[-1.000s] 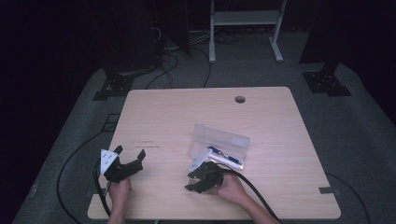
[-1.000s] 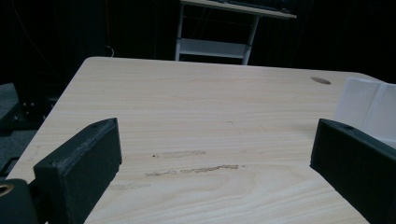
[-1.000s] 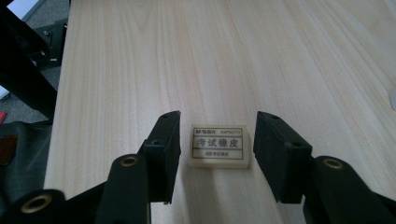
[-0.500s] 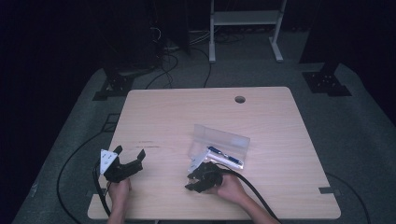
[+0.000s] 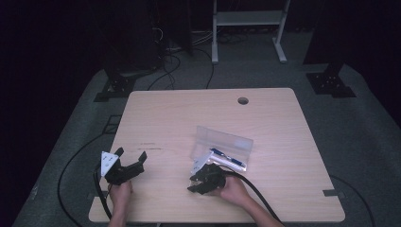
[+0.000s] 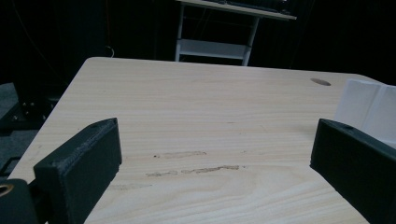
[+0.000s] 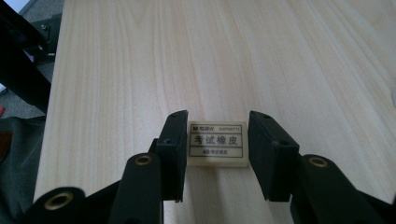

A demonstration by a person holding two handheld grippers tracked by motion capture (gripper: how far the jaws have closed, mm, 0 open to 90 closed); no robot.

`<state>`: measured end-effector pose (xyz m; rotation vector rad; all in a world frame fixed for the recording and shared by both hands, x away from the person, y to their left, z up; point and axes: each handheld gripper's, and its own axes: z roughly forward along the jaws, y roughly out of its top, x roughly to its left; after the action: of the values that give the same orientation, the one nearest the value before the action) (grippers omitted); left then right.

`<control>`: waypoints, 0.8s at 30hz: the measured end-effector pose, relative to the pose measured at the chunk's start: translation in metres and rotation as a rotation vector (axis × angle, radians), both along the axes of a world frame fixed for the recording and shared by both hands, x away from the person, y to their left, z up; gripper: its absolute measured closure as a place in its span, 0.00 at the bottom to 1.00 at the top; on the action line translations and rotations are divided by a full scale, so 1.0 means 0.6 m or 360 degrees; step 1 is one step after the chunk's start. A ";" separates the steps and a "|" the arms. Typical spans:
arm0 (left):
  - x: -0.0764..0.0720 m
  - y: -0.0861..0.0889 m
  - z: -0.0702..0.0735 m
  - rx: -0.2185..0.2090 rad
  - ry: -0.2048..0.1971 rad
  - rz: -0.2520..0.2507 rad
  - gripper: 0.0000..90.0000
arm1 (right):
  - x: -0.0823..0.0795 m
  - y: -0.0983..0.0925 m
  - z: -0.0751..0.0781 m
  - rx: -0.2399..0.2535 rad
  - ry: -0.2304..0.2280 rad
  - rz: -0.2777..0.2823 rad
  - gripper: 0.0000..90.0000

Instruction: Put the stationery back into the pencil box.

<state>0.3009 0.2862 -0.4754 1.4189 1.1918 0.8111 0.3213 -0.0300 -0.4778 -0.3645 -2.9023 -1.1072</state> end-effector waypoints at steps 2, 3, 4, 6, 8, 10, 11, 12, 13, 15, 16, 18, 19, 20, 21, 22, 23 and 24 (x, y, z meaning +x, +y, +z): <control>0.000 0.000 0.000 0.0001 0.0000 -0.0001 0.01 | 0.002 -0.003 0.004 0.0023 0.0011 -0.0012 0.65; 0.000 -0.001 0.000 0.0000 0.0001 -0.0001 0.01 | 0.004 -0.004 0.005 0.0036 0.0019 -0.0008 0.65; 0.000 -0.001 0.000 0.0002 0.0002 -0.0003 0.01 | 0.005 -0.005 0.007 0.0039 0.0016 -0.0009 0.65; 0.000 -0.001 0.000 0.0005 -0.0001 -0.0004 0.01 | 0.007 -0.006 0.012 0.0047 0.0012 -0.0016 0.65; 0.000 -0.001 0.000 0.0005 0.0000 -0.0003 0.01 | 0.010 -0.007 0.017 0.0054 0.0007 -0.0014 0.65; 0.000 -0.001 0.000 0.0004 0.0005 0.0000 0.01 | 0.012 -0.008 0.022 0.0057 -0.0006 -0.0016 0.65; 0.000 -0.001 0.000 0.0002 0.0004 0.0003 0.01 | 0.014 -0.010 0.025 0.0058 -0.0004 -0.0028 0.65; 0.000 0.000 0.000 0.0000 0.0001 0.0003 0.01 | 0.016 -0.011 0.027 0.0068 -0.0006 -0.0031 0.65; 0.000 0.000 0.000 -0.0001 0.0000 0.0002 0.01 | 0.019 -0.012 0.030 0.0077 -0.0001 -0.0036 0.65; 0.000 0.000 0.000 -0.0003 0.0001 0.0004 0.01 | 0.023 -0.015 0.034 0.0081 0.0000 -0.0046 0.65; 0.000 0.000 0.000 -0.0003 0.0002 0.0003 0.01 | 0.025 -0.016 0.036 0.0084 -0.0003 -0.0051 0.65; 0.000 0.000 0.000 -0.0003 0.0001 0.0002 0.01 | 0.030 -0.018 0.040 0.0085 -0.0008 -0.0055 0.65; 0.000 0.000 -0.001 -0.0004 0.0002 0.0003 0.01 | 0.032 -0.019 0.042 0.0085 -0.0007 -0.0061 0.65; 0.001 0.000 -0.001 -0.0005 0.0003 0.0003 0.01 | 0.034 -0.020 0.044 0.0086 -0.0013 -0.0064 0.65; 0.001 0.000 -0.001 -0.0003 0.0002 0.0002 0.01 | 0.036 -0.021 0.046 0.0083 -0.0017 -0.0068 0.65; 0.001 0.000 -0.001 -0.0002 0.0002 0.0001 0.01 | 0.039 -0.022 0.048 0.0082 -0.0020 -0.0072 0.65; 0.001 0.000 -0.001 -0.0002 0.0002 0.0000 0.01 | 0.041 -0.023 0.050 0.0082 -0.0016 -0.0076 0.65; 0.001 0.000 -0.001 -0.0001 0.0002 -0.0001 0.01 | 0.043 -0.024 0.052 0.0084 -0.0017 -0.0082 0.65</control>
<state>0.3013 0.2860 -0.4758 1.4197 1.1925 0.8094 0.3473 -0.0447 -0.4468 -0.4355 -2.8820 -1.1936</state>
